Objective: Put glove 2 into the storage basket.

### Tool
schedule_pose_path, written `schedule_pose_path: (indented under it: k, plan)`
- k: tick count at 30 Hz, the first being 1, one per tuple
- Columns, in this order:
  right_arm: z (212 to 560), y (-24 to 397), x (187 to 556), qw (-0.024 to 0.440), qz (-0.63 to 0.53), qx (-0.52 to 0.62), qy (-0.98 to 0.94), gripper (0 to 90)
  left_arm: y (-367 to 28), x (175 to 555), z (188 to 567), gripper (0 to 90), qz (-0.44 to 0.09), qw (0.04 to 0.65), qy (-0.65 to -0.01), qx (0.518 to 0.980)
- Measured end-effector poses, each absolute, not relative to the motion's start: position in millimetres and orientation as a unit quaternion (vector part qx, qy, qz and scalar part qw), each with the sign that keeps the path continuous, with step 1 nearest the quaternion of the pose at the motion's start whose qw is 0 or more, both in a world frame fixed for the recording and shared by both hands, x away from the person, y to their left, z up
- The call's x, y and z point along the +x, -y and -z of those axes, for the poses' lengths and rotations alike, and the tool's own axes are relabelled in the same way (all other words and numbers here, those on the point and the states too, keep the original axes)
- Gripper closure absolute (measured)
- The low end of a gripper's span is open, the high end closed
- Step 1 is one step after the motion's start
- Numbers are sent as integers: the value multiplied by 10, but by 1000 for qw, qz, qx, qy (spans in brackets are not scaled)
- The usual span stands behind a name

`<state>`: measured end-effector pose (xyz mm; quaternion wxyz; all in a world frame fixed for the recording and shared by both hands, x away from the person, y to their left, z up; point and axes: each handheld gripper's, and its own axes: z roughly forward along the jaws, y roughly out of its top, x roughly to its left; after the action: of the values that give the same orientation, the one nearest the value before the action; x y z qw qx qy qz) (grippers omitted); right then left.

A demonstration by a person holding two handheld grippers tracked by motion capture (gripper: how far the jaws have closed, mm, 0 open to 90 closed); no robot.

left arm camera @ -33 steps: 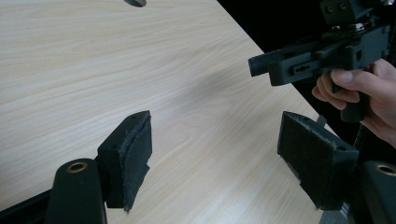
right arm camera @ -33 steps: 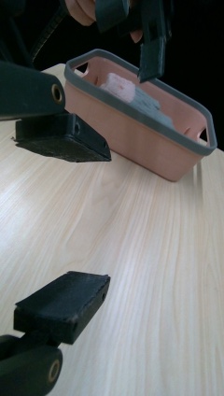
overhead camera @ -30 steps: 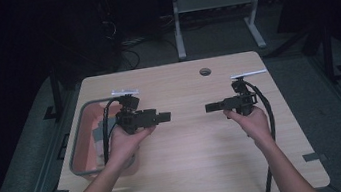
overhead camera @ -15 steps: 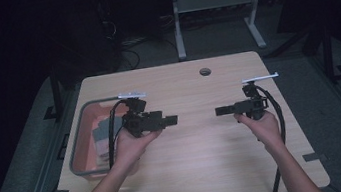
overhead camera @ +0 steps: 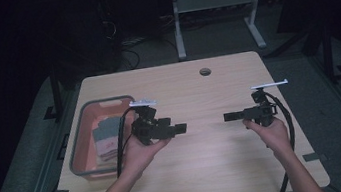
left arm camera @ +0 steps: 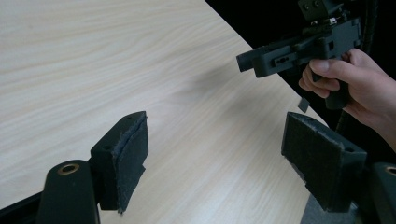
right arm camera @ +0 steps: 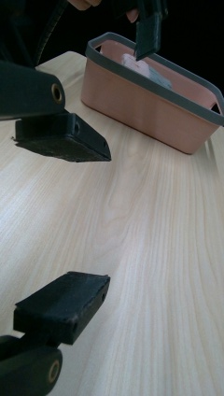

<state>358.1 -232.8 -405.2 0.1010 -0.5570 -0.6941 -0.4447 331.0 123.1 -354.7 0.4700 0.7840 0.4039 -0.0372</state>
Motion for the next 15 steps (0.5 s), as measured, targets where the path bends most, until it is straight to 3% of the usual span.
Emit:
schedule_pose_path:
  k: [15]
  plan:
    - [4183, 2384, 3429, 104, 439, -558, 697, 326, -1176, 3127, 3795, 232, 51, 463, -404, 787]
